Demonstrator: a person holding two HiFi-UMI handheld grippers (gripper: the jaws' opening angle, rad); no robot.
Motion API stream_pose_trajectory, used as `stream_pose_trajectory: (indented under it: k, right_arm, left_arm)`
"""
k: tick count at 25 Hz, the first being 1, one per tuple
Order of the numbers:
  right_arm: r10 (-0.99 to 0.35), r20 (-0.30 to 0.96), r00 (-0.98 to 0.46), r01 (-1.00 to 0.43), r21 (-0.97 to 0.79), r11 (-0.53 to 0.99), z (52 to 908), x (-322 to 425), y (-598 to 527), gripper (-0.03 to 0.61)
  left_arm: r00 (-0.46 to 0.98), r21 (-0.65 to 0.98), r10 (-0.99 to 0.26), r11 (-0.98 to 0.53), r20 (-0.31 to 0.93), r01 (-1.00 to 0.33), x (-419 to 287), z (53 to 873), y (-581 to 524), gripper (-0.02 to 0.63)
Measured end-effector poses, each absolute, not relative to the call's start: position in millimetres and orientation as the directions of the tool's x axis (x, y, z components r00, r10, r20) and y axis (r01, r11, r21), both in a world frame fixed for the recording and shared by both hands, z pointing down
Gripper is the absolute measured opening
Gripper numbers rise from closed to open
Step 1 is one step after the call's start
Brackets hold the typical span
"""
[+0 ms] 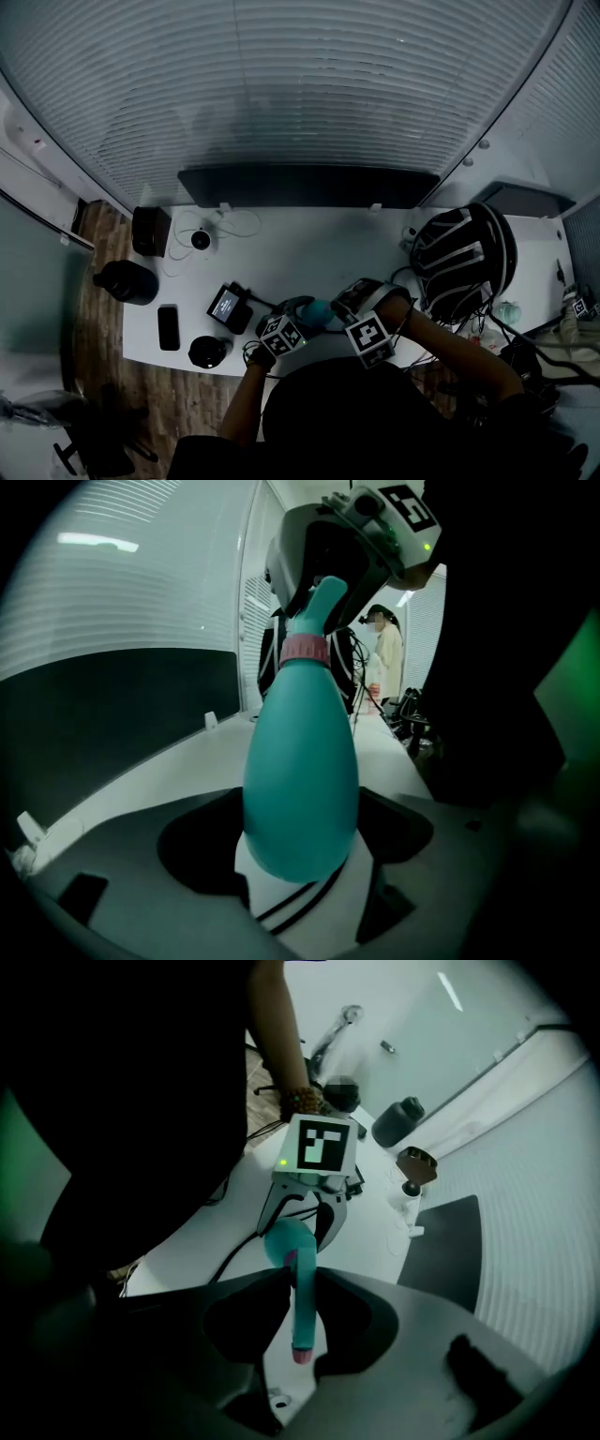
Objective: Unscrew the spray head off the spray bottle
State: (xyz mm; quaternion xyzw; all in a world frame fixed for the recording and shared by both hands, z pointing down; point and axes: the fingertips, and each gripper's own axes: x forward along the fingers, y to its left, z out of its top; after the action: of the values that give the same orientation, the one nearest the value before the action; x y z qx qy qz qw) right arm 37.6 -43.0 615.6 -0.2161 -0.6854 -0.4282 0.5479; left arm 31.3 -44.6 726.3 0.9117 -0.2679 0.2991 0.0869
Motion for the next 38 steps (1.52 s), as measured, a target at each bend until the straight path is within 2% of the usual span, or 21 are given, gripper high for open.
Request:
stream_pose_trajectory:
  k: [6,12,15,17,20,23,25,26,27,28,29,30,31,33,35,38]
  right_arm:
    - [-0.121,0.919,-0.374,0.866,0.393,0.308,604,51,-21,0.084]
    - [-0.045,0.883,-0.468,0.860,0.466,0.207,582,60,-14,0.084]
    - [-0.011,0.854,-0.520,0.838,0.513,0.188,571,58,-8,0.084]
    - [-0.009,0.848,-0.530,0.831,0.520,0.198,568,59,-7,0.084]
    - [-0.033,0.837,-0.546,0.805,0.536,0.255,561,56,-19,0.087]
    - [-0.097,0.825,-0.557,0.773,0.557,0.303,549,52,-39,0.109]
    - [-0.147,0.789,-0.596,0.685,0.595,0.420,535,46,-56,0.110]
    - [-0.171,0.763,-0.624,0.589,0.603,0.538,526,43,-67,0.110]
    - [-0.183,0.740,-0.647,0.450,0.565,0.692,519,40,-78,0.109]
    - [-0.169,0.725,-0.668,0.275,0.451,0.849,516,38,-88,0.109]
    - [-0.120,0.709,-0.695,0.092,0.253,0.963,517,37,-94,0.109]
    - [-0.046,0.679,-0.733,-0.064,0.000,0.998,521,37,-95,0.109]
    - [0.031,0.628,-0.777,-0.170,-0.257,0.951,526,36,-94,0.109]
    - [0.128,0.495,-0.859,-0.250,-0.625,0.740,530,33,-91,0.109]
    - [0.131,0.386,-0.913,-0.261,-0.801,0.539,531,29,-96,0.109]
    - [0.106,0.332,-0.937,-0.280,-0.898,0.339,541,27,-101,0.110]
  left_arm:
    - [0.816,0.101,-0.277,-0.921,0.507,-0.375,45,712,-16,0.373]
    - [0.951,0.353,-0.175,-0.899,0.255,-0.260,47,675,10,0.370]
    - [0.957,0.357,-0.165,-0.901,0.238,-0.244,45,664,13,0.361]
    - [0.941,0.295,-0.216,-0.910,0.261,-0.291,42,660,9,0.356]
    - [0.887,0.191,-0.376,-0.882,0.267,-0.431,30,656,-9,0.354]
    - [0.815,0.154,-0.532,-0.807,0.229,-0.570,12,654,-31,0.354]
    - [0.745,0.152,-0.638,-0.730,0.196,-0.666,-4,650,-43,0.354]
    - [0.695,0.132,-0.693,-0.684,0.192,-0.718,-13,649,-49,0.354]
    - [0.638,0.093,-0.744,-0.633,0.198,-0.768,-23,649,-55,0.354]
    - [0.575,0.040,-0.791,-0.581,0.209,-0.813,-33,648,-59,0.355]
    - [0.514,-0.018,-0.828,-0.531,0.223,-0.847,-41,647,-63,0.355]
    - [0.461,-0.074,-0.855,-0.489,0.238,-0.869,-46,646,-65,0.354]
    - [0.420,-0.123,-0.872,-0.459,0.253,-0.880,-48,646,-66,0.356]
    - [0.381,-0.196,-0.881,-0.441,0.279,-0.876,-45,648,-66,0.354]
    - [0.384,-0.228,-0.877,-0.453,0.289,-0.862,-38,649,-64,0.355]
    - [0.400,-0.232,-0.870,-0.468,0.287,-0.853,-32,650,-59,0.356]
